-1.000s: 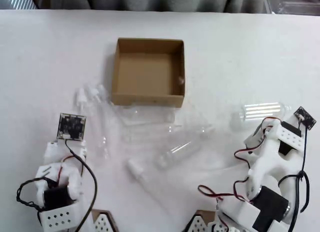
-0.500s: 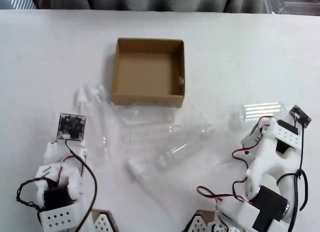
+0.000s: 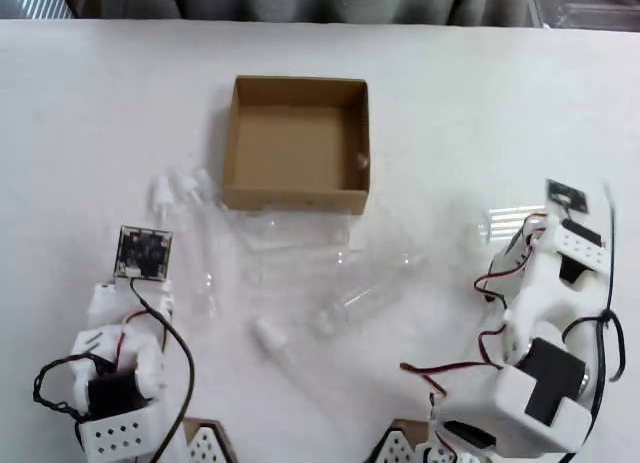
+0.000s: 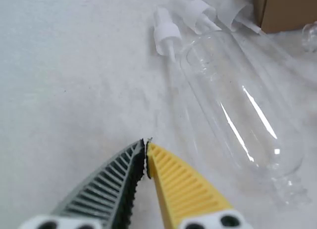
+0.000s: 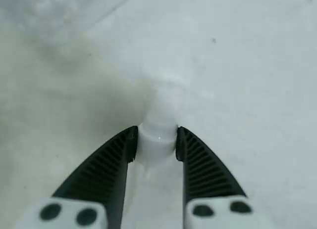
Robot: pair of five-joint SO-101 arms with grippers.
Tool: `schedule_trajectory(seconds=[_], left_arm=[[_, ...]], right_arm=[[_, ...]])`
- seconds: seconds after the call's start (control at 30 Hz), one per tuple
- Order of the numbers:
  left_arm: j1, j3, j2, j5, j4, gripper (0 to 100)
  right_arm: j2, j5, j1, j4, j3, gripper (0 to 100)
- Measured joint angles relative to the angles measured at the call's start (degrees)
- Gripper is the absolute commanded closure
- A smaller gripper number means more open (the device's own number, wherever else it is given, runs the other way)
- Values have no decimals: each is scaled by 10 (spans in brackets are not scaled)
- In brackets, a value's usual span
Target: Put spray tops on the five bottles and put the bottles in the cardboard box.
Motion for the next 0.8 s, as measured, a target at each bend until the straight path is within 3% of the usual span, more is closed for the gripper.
schedule_trajectory(seconds=[0.17, 0.33, 0.6, 0.8], left_arm=[[0, 0, 0, 0, 0, 980], [0, 0, 0, 0, 0, 980], [0, 0, 0, 0, 0, 980], [0, 0, 0, 0, 0, 980]], right_arm=[[4, 260, -9, 57, -33, 981], [4, 422, -5, 77, -40, 976], [-47, 408, 24, 63, -29, 866], [-55, 347, 25, 18, -16, 809]])
